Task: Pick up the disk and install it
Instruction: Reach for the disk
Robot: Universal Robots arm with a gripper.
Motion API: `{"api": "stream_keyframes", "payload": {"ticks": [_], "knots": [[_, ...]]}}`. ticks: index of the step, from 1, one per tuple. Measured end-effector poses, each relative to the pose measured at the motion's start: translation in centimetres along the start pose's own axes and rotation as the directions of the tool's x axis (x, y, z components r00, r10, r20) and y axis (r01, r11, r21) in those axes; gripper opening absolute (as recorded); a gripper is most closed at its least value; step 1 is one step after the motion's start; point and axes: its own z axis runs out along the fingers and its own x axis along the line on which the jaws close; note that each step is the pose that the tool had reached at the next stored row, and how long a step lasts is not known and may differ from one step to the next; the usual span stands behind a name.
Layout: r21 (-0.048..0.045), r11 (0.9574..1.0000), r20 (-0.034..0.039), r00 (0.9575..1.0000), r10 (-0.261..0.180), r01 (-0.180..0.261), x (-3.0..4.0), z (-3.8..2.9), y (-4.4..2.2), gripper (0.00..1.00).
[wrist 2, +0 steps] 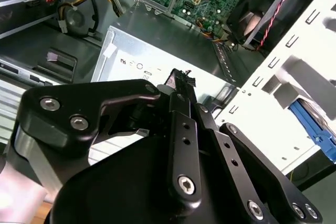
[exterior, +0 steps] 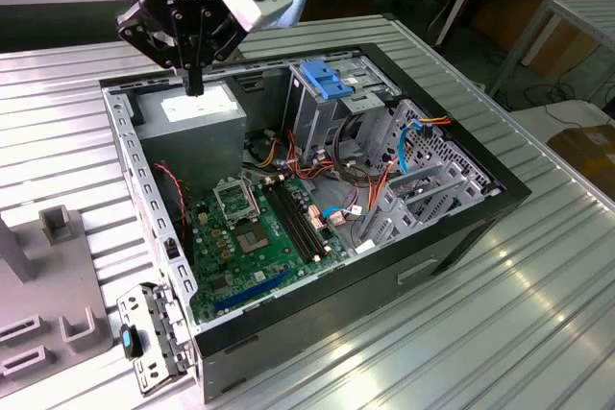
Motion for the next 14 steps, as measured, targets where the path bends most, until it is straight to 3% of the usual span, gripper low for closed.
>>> {"api": "stream_keyframes", "payload": {"ticks": [14], "knots": [[0.0001,1.0000,0.0000,1.0000,0.000,0.000,2.10,-0.06,-0.16,0.11]]}}
